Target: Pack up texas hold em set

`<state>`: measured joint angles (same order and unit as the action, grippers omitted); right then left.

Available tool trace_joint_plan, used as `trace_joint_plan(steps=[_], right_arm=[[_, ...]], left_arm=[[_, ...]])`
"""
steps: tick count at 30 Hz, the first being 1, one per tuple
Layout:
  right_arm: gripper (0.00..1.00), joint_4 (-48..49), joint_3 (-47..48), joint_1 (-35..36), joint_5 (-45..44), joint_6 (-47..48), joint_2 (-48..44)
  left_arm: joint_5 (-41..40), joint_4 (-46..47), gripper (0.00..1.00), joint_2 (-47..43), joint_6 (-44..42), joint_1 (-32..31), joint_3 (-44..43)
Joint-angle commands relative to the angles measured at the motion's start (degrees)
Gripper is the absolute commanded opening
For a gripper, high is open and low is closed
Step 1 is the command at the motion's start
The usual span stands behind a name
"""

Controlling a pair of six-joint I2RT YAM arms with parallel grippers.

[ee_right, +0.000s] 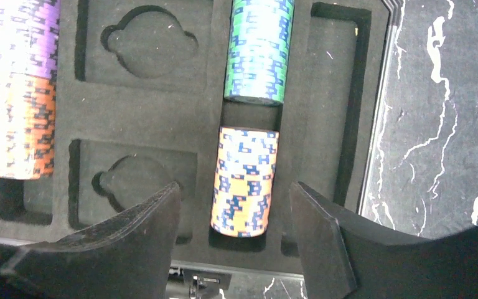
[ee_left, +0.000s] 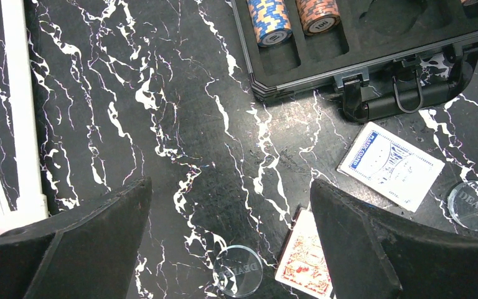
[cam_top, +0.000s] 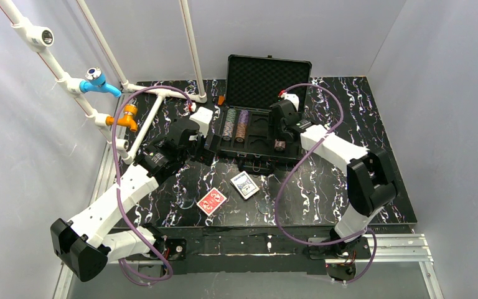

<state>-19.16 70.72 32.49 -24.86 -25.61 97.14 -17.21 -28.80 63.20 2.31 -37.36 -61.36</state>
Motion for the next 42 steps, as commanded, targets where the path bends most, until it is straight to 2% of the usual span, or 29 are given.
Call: trace_joint_plan(steps=[1,9,15,24,42], right_arm=[[0.68,1.3,-3.3,-0.3,2.9,1.6,-6.9],[0.37,1.5,-8.8,-0.3,8.4,0.3,-9.3],[0.23,1.6,-8.6,-0.3,8.9,-0.4,-7.6],[0.2,2.0,-6.9,-0.3,8.1,-0.6,-4.0],[0.19,2.5,-1.2,-1.0,3.9,2.6,2.2]], left_arm=[[-1.6,-1.0,0.98,-0.3,-0.5,-0.4,0.3],[-1.8,-1.2,0.98,-0.1,-0.6,-0.4,0.1],[-2.0,-1.2,0.98,-0.3,-0.7,-0.4,0.1],[-2.2,-1.4,0.98,-0.1,-0.8,-0.4,-0.1],[-2.8,-1.5,0.98,0.2,-1.1,-0.4,-0.1]])
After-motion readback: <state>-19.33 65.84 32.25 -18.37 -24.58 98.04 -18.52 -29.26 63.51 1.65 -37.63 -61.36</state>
